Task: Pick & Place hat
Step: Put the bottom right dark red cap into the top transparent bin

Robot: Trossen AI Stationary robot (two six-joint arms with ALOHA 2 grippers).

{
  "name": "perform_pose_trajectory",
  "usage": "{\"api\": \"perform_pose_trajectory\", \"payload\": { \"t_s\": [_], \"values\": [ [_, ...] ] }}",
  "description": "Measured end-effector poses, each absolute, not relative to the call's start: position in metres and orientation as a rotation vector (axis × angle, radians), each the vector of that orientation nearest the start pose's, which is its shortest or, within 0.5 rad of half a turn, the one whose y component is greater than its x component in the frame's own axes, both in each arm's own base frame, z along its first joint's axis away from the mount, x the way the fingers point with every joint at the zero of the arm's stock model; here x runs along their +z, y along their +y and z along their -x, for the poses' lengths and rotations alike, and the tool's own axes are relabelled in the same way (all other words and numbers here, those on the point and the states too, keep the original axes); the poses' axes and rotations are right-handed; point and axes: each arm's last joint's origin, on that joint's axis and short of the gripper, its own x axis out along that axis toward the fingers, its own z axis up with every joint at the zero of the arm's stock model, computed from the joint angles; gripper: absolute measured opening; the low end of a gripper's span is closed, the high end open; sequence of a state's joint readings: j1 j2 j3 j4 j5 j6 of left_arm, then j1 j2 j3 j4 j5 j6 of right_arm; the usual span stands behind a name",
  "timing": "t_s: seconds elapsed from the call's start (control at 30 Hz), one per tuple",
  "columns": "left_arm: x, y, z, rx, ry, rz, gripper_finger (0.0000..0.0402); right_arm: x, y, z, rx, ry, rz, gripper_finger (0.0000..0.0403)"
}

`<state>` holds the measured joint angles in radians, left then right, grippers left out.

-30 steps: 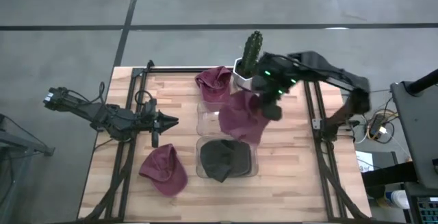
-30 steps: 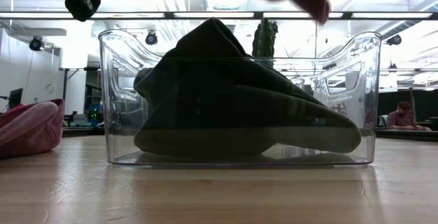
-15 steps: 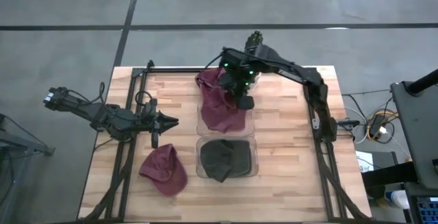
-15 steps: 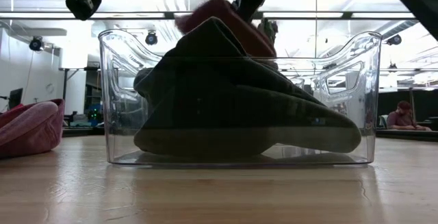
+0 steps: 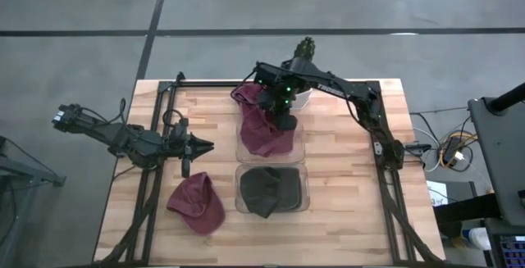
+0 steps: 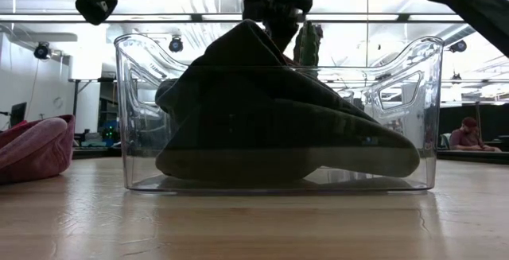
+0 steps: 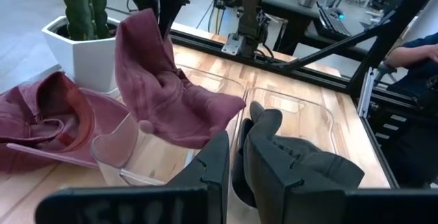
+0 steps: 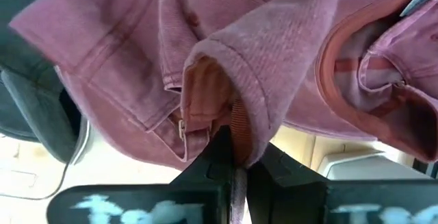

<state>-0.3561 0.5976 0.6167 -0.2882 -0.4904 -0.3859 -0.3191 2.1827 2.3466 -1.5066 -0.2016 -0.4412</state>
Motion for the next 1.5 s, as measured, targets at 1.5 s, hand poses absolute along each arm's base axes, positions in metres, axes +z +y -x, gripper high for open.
{"api": "perform_pose_trajectory", "payload": {
  "t_s": [1.5],
  "values": [
    [0.292,-0.034,-0.132,0.178,0.217,0.26,0.0048,0.257,-0.127,-0.429,0.262,1.454,-0.022,0.0125]
  ]
}}
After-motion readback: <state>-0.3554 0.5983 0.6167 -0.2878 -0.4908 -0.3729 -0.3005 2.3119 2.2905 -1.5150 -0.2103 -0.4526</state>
